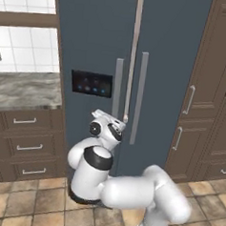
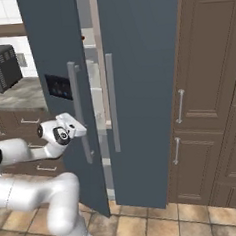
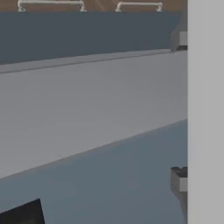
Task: There's a chicken drumstick in the fridge that needs to be moved to the freezer for freezing. Pick up the chicken drumstick from the fridge, place it on any shelf in the freezer, and close the fridge and freezer doors when done.
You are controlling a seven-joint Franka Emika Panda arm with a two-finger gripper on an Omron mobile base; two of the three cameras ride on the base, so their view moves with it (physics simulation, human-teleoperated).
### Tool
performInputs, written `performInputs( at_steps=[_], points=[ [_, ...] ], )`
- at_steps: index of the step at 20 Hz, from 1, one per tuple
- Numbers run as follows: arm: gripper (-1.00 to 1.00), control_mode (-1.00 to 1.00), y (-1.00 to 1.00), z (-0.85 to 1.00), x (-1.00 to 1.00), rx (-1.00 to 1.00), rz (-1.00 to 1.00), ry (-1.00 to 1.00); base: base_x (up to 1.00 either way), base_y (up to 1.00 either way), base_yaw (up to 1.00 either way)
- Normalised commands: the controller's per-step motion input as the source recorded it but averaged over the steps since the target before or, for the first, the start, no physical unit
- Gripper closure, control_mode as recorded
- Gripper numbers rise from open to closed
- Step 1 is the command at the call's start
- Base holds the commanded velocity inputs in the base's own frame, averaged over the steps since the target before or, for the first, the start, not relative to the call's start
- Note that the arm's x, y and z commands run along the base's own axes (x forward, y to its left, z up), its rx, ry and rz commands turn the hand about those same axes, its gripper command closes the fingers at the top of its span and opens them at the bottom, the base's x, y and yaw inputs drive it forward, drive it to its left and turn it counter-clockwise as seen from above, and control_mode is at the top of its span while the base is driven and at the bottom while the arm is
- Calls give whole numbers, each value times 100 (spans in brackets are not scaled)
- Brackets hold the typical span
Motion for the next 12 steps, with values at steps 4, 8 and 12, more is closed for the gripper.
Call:
performInputs(
  at_steps=[4, 8, 12],
  points=[
    [-100, -100, -14, 0, 90, 0, 0, 10, 0, 0, 0],
    [-100, -100, -19, 0, 84, 0, 0, 5, 0, 0, 0],
    [-100, -100, -14, 0, 85, 0, 0, 6, 0, 0, 0]
  ],
)
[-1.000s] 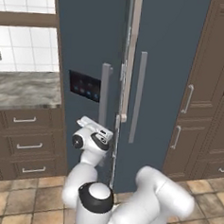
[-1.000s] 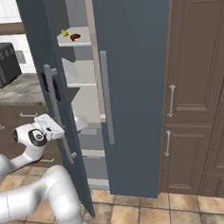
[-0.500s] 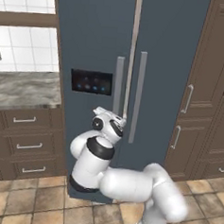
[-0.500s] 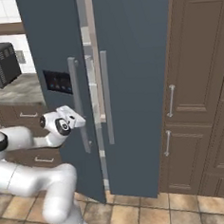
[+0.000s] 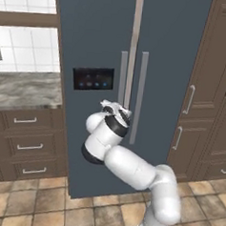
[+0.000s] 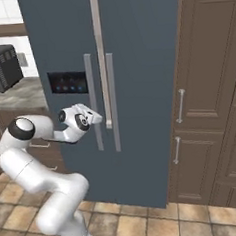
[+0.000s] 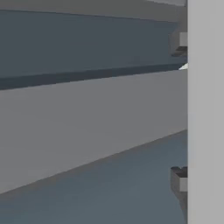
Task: There's a chicken drumstick in the fridge that needs to be moved to the freezer for freezing. Pick up the chicken drumstick from the fridge, place it on any shelf in the freezer, and close the fridge and freezer doors when done.
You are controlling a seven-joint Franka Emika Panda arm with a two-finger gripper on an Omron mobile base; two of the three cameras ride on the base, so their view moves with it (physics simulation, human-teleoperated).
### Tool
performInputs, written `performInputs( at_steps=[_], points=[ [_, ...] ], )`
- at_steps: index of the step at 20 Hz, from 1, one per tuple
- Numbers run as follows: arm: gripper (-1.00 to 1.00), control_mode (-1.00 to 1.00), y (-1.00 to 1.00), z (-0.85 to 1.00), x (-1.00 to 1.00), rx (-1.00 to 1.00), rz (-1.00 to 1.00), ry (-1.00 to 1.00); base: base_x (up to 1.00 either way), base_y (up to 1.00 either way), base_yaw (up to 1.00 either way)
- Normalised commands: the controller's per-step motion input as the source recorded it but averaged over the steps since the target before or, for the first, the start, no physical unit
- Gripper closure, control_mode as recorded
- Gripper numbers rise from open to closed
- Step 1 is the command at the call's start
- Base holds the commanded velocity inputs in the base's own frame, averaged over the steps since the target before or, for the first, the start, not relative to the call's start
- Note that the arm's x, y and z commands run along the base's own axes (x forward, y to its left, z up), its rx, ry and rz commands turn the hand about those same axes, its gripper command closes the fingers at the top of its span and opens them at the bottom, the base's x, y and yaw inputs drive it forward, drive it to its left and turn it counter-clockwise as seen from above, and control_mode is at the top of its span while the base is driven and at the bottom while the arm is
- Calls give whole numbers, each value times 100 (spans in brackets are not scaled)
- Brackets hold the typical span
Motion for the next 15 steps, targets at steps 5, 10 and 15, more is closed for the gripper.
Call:
performInputs(
  at_steps=[5, 10, 15],
  points=[
    [-100, -100, -16, 0, 90, 0, 0, 7, 0, 0, 0],
    [-100, -100, -36, 0, 65, 2, 2, 2, 0, 0, 0],
    [-100, -100, -45, 0, 52, 5, 6, 2, 0, 0, 0]
  ],
)
